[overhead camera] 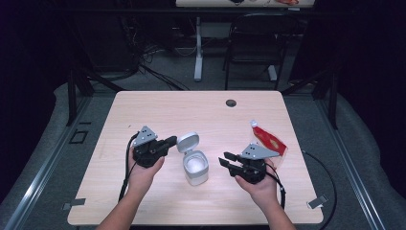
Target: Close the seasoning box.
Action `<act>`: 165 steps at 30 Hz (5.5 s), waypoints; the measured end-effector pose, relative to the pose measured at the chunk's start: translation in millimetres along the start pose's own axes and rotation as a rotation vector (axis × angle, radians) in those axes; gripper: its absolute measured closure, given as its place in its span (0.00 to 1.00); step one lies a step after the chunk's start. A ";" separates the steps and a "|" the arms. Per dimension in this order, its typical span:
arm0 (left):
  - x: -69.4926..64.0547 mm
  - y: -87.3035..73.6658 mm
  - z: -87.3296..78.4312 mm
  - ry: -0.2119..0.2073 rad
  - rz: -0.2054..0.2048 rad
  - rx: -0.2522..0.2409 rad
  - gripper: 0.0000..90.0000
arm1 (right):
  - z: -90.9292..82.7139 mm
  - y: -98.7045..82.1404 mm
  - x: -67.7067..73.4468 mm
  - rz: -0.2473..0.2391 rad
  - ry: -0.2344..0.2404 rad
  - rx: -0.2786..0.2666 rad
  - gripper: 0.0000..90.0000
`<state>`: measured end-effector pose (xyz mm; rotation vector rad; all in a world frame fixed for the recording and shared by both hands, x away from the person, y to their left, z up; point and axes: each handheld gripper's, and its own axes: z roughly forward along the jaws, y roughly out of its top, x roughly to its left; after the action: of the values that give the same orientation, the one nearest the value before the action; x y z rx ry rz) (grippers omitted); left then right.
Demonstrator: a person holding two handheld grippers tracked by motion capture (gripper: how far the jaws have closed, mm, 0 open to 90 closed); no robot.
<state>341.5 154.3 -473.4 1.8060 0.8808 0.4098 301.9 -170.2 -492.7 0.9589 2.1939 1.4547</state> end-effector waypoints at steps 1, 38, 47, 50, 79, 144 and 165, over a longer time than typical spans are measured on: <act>-0.2 0.1 -0.1 -0.001 0.000 -0.001 0.98 | 0.5 0.3 0.5 0.001 0.003 -0.001 0.75; -17.6 -16.1 3.1 -0.050 0.038 0.066 0.96 | 9.4 -10.7 10.5 -0.028 0.043 0.048 0.69; -10.7 -17.1 0.8 -0.031 0.025 0.061 0.94 | 10.6 -14.2 9.3 -0.042 0.040 0.060 0.67; -4.1 -17.2 0.2 -0.018 0.007 0.055 0.94 | 10.9 -16.4 6.4 -0.037 0.036 0.064 0.66; 9.2 -7.9 -19.6 0.047 0.036 0.049 0.85 | -8.6 5.4 1.2 -0.089 -0.001 0.087 0.59; 28.6 -106.4 -22.0 0.052 0.019 0.224 0.51 | -18.9 -79.3 -16.2 0.004 -0.080 0.200 0.51; 30.4 -106.7 -21.1 0.043 0.019 0.222 0.50 | -16.9 -81.2 -18.6 -0.012 -0.108 0.206 0.51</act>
<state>308.3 210.8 -565.4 2.0163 0.9705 0.3756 276.7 -214.8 -560.6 1.0621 2.2974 1.1599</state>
